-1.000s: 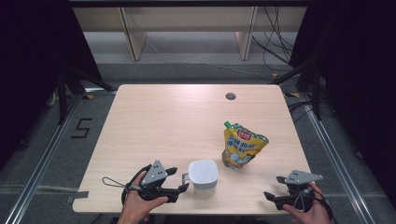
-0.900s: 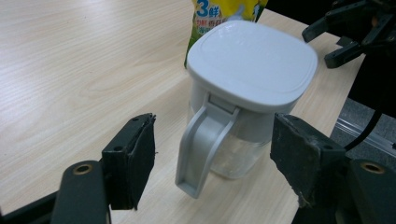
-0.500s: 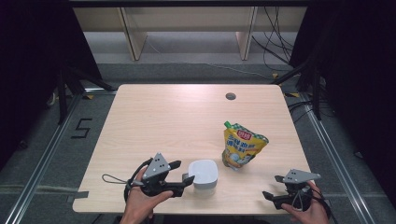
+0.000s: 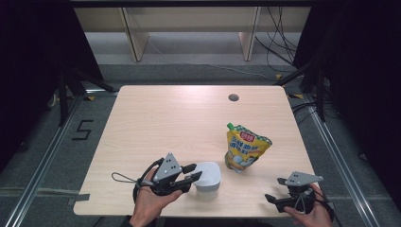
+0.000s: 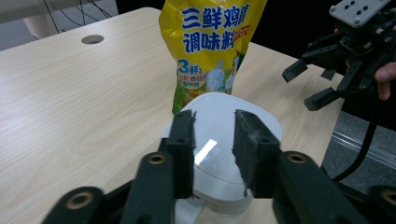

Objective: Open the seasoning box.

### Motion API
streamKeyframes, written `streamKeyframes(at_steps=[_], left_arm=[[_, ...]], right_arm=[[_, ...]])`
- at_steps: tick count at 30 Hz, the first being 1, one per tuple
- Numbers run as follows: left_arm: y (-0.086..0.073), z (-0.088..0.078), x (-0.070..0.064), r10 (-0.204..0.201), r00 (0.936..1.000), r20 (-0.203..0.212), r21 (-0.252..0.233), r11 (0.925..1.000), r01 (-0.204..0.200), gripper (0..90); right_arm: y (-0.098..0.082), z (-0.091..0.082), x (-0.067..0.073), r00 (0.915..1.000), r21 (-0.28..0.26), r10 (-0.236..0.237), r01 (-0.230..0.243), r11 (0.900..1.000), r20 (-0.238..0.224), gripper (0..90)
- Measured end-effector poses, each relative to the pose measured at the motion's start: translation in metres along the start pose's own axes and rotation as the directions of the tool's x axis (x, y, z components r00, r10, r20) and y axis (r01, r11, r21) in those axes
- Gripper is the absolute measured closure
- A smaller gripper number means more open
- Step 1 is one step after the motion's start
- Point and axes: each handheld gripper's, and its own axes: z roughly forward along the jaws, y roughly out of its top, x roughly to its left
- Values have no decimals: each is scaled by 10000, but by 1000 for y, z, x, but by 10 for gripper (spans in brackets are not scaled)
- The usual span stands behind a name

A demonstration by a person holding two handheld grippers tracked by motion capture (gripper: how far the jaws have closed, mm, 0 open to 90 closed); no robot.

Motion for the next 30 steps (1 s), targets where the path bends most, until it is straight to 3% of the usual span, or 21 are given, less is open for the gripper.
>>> streamKeyframes(at_steps=[4, 5, 8, 11, 17, 20, 23, 30], left_arm=[[-4, 2, 2, 78, 9999, -70, 26, 10000, -78, 796], [-6, 3, 2, -66, 9999, -89, -39, 10000, 65, 813], [-8, 2, 5, -99, 9997, -215, -6, 10000, 99, 856], [-10, 3, 8, -137, 9998, -159, -55, 9999, 136, 884], [-13, 6, 6, -51, 9997, -233, 175, 9998, 55, 890], [-15, 6, 5, -256, 9994, -242, 78, 9996, 258, 890], [-16, 4, 8, -59, 9997, -253, 17, 10000, 59, 891], [-18, 4, 8, -264, 9994, -229, -163, 9995, 261, 891]], right_arm=[[0, 0, 0, 10000, -19, -28, 28, 10000, 6, 217], [0, -1, 2, 9997, 48, 249, -249, 9997, -44, 217], [1, 1, 0, 9999, -21, -82, 82, 10000, -71, 217], [1, 1, 0, 10000, -16, -48, 48, 10000, -59, 217], [0, 0, 0, 10000, -14, 38, -39, 10000, -77, 217], [1, 1, 0, 9999, -44, -93, 93, 9999, -87, 217], [0, 1, -1, 9999, -62, -137, 137, 9999, -85, 217], [1, 1, 0, 9999, -19, -77, 77, 10000, -100, 224]])
